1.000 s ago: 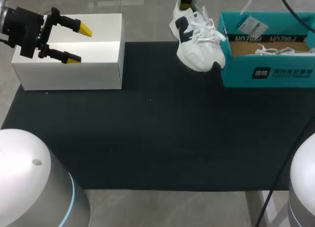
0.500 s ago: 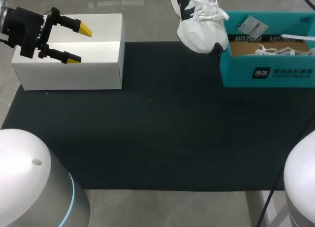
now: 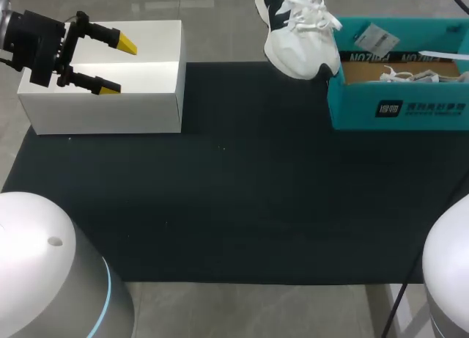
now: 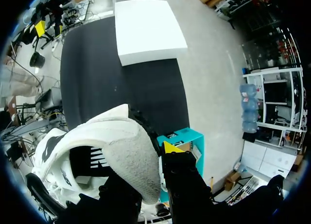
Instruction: Take the shoe out of the shoebox, open the shoe tongue, remove and reinsert the insole, then place the shoe into the shoebox
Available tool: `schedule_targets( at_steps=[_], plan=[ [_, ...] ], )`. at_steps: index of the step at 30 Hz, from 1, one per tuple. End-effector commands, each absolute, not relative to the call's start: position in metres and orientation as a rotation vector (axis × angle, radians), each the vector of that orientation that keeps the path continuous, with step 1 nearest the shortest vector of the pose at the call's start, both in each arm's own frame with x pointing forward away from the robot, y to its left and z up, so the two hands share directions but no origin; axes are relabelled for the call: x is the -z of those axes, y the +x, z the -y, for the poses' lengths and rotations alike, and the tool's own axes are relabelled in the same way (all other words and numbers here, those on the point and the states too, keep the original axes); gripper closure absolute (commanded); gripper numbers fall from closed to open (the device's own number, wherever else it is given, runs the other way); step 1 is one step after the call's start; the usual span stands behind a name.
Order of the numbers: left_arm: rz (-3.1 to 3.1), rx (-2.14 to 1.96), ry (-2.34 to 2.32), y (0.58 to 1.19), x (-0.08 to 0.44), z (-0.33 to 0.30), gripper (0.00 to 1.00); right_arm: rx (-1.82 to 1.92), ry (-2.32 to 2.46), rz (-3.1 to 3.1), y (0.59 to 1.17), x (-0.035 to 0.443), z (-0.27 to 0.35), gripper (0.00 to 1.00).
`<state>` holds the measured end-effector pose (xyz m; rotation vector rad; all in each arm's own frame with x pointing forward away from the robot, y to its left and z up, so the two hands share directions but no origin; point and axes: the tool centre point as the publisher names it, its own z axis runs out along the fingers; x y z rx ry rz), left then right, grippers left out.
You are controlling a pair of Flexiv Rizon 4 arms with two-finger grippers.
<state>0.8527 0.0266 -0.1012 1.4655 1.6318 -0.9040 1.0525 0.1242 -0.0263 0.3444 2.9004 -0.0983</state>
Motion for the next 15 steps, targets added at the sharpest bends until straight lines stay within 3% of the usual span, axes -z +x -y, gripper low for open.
schedule_targets(
  at_steps=[1,10,15],
  plan=[
    [-1.634,0.904,1.47,0.854,0.101,-0.026,0.0,0.093,0.343,-2.9,1.051,0.025,-0.122,1.0],
    [-1.634,0.904,1.47,0.854,0.101,-0.026,0.0,0.093,0.343,-2.9,1.051,0.025,-0.122,1.0],
    [-1.634,0.904,1.47,0.854,0.101,-0.026,0.0,0.067,0.373,-2.901,1.065,0.023,-0.09,1.0]
  ],
)
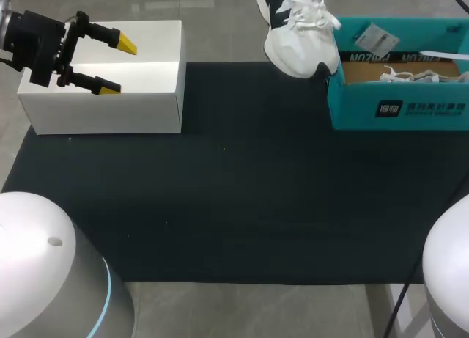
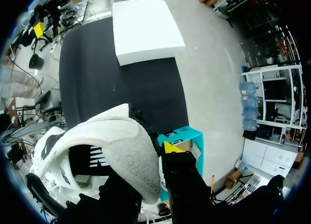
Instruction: Take the shoe out of the shoebox, open the shoe tongue, remove and reinsert the insole, then place the shoe into the shoebox
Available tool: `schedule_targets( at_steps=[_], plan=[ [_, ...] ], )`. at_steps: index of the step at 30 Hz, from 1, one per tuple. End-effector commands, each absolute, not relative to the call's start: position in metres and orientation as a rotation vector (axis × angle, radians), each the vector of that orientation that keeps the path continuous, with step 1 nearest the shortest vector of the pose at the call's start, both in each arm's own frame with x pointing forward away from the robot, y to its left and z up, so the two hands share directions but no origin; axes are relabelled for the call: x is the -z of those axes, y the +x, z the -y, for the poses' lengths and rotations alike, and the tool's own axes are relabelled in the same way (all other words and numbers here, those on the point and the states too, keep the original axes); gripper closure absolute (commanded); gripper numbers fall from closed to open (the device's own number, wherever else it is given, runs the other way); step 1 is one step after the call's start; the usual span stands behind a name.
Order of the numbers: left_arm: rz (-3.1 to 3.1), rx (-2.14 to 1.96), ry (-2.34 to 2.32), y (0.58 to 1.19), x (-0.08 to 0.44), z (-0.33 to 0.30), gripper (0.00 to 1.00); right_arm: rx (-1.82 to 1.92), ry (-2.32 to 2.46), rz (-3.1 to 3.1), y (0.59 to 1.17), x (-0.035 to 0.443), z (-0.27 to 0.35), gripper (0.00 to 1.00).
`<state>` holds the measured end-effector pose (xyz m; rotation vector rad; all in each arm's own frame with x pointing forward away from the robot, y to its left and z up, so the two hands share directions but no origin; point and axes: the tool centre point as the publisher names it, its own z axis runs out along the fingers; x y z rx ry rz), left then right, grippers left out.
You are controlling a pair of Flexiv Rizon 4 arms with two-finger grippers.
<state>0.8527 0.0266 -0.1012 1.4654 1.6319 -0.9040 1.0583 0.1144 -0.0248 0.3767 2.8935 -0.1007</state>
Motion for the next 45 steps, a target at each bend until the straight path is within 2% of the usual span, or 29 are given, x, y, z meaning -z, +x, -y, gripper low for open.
schedule_targets(
  at_steps=[1,20,26,32,45],
  plan=[
    [-1.634,0.904,1.47,0.854,0.101,-0.026,0.0,0.078,0.375,-2.896,1.068,0.023,-0.082,1.0],
    [-1.634,0.904,1.47,0.854,0.101,-0.026,0.0,0.197,0.533,-2.873,1.155,0.051,0.131,1.0],
    [-1.634,0.904,1.47,0.854,0.101,-0.026,0.0,0.338,0.467,-2.845,1.169,0.054,0.176,1.0],
    [-1.634,0.904,1.47,0.854,0.101,-0.026,0.0,0.397,0.575,-2.822,1.182,0.058,0.208,1.0],
    [-1.634,0.904,1.47,0.854,0.101,-0.026,0.0,0.397,0.575,-2.822,1.182,0.058,0.208,1.0]
  ],
)
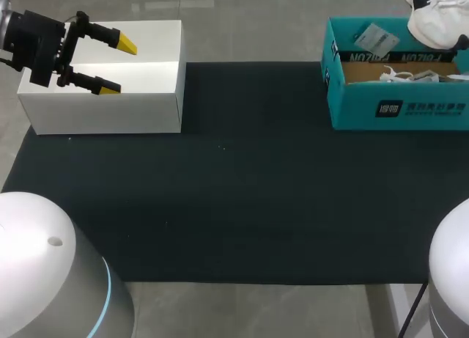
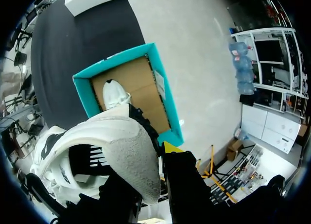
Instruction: Take the shoe out of the shoebox, open the shoe tongue, remove and reinsert the insole, then place the shoe into the shoebox
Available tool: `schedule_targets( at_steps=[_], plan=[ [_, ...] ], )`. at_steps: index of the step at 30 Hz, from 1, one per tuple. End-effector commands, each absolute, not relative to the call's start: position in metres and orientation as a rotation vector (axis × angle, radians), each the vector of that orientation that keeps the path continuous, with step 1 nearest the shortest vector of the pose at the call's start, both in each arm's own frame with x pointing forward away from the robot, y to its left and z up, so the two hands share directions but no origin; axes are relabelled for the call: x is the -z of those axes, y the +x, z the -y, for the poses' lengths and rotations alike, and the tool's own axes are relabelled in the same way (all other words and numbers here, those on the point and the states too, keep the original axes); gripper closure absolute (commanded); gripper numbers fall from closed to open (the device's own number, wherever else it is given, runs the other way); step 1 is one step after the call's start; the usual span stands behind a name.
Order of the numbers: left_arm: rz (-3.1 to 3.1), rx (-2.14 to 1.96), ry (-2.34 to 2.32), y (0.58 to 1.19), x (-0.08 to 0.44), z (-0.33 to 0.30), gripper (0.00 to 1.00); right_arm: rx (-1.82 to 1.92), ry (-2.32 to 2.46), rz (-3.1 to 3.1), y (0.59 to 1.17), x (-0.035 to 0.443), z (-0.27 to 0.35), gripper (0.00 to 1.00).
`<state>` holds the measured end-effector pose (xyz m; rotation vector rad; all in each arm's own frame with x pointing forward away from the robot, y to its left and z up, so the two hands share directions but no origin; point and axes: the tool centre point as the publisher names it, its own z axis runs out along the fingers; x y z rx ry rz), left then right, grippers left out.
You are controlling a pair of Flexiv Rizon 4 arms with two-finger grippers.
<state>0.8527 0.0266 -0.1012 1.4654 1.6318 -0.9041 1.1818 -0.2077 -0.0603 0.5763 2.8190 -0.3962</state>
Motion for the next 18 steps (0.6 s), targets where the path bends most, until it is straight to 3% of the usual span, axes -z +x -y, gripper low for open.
schedule_targets(
  at_steps=[1,9,18],
  plan=[
    [-1.634,0.904,1.47,0.854,0.101,-0.026,0.0,0.397,0.575,-2.822,1.182,0.058,0.208,1.0],
    [-1.634,0.904,1.47,0.854,0.101,-0.026,0.0,0.395,0.55,-2.83,1.183,0.06,0.211,1.0],
    [-1.634,0.904,1.47,0.854,0.101,-0.026,0.0,0.362,0.46,-2.795,1.217,0.073,0.258,1.0]
  ],
)
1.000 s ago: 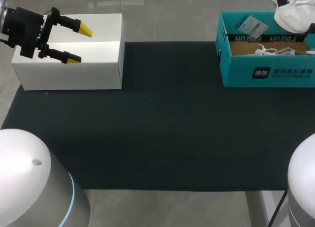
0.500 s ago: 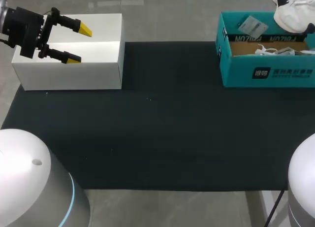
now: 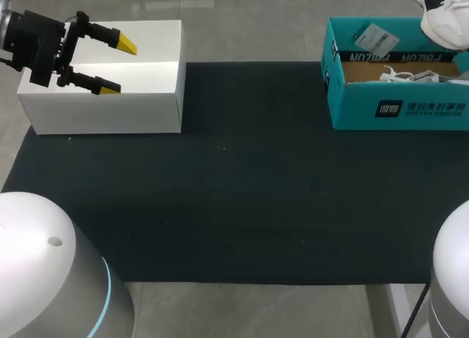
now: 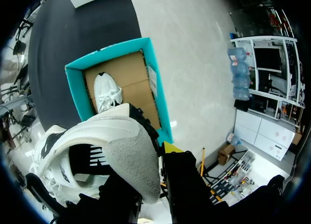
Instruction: Take the shoe out of the shoebox, open the shoe tongue, remove and reinsert the insole, then place the shoe into the shoebox
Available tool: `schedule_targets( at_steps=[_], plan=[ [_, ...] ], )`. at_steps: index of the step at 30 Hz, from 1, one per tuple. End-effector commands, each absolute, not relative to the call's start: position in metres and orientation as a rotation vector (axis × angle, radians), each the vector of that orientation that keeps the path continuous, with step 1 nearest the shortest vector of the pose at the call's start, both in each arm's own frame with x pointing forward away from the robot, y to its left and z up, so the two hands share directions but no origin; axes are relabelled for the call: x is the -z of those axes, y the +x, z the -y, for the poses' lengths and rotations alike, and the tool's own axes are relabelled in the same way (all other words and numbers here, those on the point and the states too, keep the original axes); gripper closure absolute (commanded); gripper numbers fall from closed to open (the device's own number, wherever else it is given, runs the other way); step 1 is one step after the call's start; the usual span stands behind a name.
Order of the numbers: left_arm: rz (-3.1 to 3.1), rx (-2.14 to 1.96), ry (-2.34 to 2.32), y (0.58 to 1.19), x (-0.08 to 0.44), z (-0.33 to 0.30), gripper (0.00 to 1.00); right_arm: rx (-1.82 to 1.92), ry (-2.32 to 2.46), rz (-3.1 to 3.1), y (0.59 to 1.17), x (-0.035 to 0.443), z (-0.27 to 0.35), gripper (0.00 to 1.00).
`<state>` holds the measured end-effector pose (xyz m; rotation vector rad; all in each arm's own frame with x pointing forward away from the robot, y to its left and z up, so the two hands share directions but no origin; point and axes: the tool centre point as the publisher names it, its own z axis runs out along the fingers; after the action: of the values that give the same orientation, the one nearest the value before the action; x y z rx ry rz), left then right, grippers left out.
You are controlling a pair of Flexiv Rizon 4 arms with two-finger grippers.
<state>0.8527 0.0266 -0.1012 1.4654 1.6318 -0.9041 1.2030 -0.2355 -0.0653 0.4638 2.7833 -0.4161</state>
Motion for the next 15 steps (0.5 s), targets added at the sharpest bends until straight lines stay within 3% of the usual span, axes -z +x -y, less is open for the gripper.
schedule_targets(
  at_steps=[1,15],
  plan=[
    [-1.634,0.904,1.47,0.854,0.101,-0.026,0.0,0.356,0.464,-2.796,1.222,0.073,0.264,1.0],
    [-1.634,0.904,1.47,0.854,0.101,-0.026,0.0,0.453,0.469,-2.823,1.275,0.097,0.323,1.0]
  ],
)
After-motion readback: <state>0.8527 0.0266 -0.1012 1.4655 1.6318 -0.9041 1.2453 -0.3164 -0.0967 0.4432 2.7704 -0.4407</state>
